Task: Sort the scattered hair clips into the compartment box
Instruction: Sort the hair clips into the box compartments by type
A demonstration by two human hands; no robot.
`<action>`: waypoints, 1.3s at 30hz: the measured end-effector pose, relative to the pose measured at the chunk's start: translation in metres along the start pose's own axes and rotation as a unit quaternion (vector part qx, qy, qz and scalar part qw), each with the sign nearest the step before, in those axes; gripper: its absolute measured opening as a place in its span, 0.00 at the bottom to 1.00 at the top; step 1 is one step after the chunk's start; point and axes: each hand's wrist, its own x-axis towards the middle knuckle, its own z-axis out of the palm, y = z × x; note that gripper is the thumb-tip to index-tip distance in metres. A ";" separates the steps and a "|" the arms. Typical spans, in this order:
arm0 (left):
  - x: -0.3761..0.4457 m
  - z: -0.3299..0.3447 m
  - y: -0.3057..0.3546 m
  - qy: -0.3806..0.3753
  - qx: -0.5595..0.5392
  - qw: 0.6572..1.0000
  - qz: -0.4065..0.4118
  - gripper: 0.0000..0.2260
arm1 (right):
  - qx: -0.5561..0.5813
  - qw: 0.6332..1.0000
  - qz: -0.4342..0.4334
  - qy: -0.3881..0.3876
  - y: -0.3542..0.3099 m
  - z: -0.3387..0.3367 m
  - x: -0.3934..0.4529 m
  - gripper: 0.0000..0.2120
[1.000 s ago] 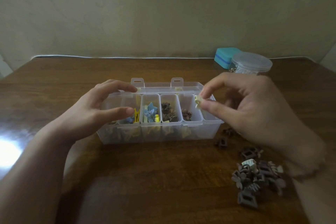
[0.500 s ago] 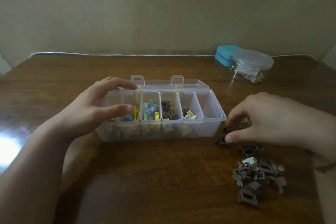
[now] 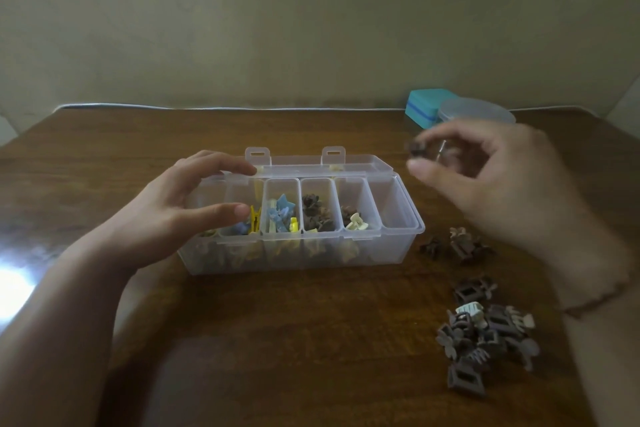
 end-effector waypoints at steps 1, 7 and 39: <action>0.000 0.000 0.000 -0.003 0.000 1.000 -0.001 0.29 | 0.059 0.998 -0.016 0.019 -0.006 0.011 -0.001 0.07; 0.001 0.000 0.000 -0.004 0.008 1.000 0.002 0.38 | -0.010 0.997 -0.017 -0.071 0.003 0.046 0.006 0.16; 0.001 0.000 -0.005 -0.002 0.005 1.000 0.011 0.37 | 0.063 0.996 -0.019 -0.056 0.026 -0.009 0.012 0.06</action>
